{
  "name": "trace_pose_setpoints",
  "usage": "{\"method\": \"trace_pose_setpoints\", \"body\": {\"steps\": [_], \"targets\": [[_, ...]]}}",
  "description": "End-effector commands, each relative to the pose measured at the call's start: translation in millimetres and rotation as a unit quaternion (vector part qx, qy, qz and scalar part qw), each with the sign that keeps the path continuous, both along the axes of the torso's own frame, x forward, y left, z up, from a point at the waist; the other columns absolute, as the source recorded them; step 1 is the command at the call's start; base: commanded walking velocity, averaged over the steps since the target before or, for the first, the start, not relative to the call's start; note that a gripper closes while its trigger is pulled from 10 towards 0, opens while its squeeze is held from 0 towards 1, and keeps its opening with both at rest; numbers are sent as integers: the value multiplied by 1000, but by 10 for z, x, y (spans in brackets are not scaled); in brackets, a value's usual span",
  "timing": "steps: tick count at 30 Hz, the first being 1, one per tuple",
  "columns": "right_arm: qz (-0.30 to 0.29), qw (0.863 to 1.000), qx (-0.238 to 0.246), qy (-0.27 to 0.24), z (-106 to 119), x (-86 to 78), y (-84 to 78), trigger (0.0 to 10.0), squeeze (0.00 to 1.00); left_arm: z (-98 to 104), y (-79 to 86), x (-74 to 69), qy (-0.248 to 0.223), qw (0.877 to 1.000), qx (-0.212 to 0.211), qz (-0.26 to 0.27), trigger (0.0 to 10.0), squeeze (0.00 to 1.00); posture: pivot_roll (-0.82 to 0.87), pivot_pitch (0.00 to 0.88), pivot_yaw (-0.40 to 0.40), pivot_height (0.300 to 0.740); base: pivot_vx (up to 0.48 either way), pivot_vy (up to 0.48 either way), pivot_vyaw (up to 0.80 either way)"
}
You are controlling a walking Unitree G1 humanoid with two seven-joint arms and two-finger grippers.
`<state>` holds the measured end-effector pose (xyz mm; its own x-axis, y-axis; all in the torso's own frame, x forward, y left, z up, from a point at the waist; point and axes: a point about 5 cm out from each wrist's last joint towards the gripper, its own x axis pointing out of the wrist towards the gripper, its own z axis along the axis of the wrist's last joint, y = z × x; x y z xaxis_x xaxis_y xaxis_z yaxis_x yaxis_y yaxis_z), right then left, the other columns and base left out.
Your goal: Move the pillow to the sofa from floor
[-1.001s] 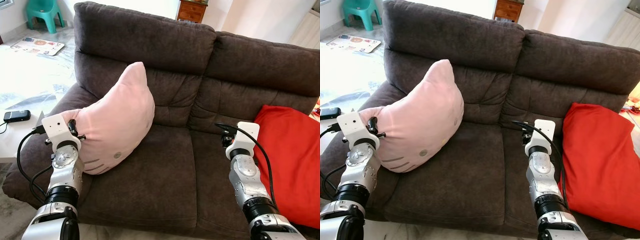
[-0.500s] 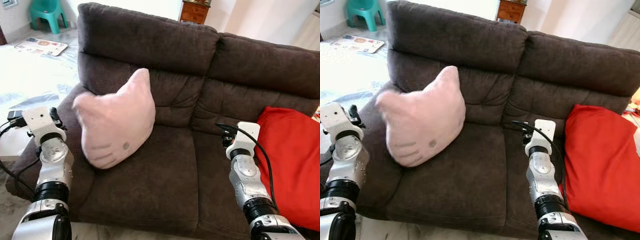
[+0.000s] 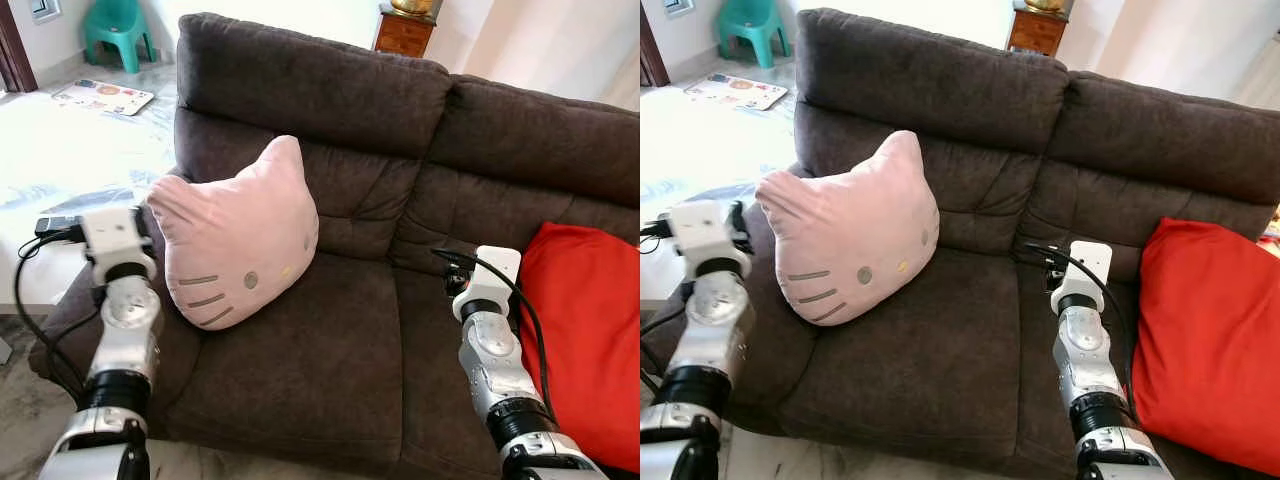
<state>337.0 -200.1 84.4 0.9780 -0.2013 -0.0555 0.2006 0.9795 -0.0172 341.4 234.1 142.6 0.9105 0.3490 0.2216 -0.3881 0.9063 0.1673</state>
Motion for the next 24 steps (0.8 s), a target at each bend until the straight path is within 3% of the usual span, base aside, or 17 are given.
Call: {"method": "trace_pose_setpoints", "body": {"steps": [1,6,9,14,16,19,24], "targets": [[-1,1000,8,-25,36,-34,-46,10000,0,-40,-135,-45,-2,999,23,-40,10000,0,170,0,-174,740,0,0,0],[-27,1000,3,-5,-187,-233,-210,10000,0,-325,-309,-304,29,992,28,-122,10000,0,165,0,-162,740,0,0,0],[-64,997,22,46,-433,-397,-345,10000,0,-555,-332,-429,71,987,15,-141,10000,0,168,0,-156,740,0,0,0],[-113,985,53,118,-750,-653,-485,10000,0,-810,-249,-530,123,984,5,-129,10000,0,171,0,-149,740,0,0,0],[-151,966,74,194,-1040,-950,-586,10000,0,-1058,-207,-597,186,974,-7,-128,10000,0,173,0,-138,740,0,0,0],[-160,953,88,243,-1224,-1160,-585,10000,0,-1220,-158,-664,226,967,-16,-120,10000,0,166,0,-129,740,0,0,0],[-122,919,95,362,-1605,-1659,-403,10000,0,-1517,-67,-841,305,945,-67,-92,10000,0,137,0,-81,740,0,0,0]]}}
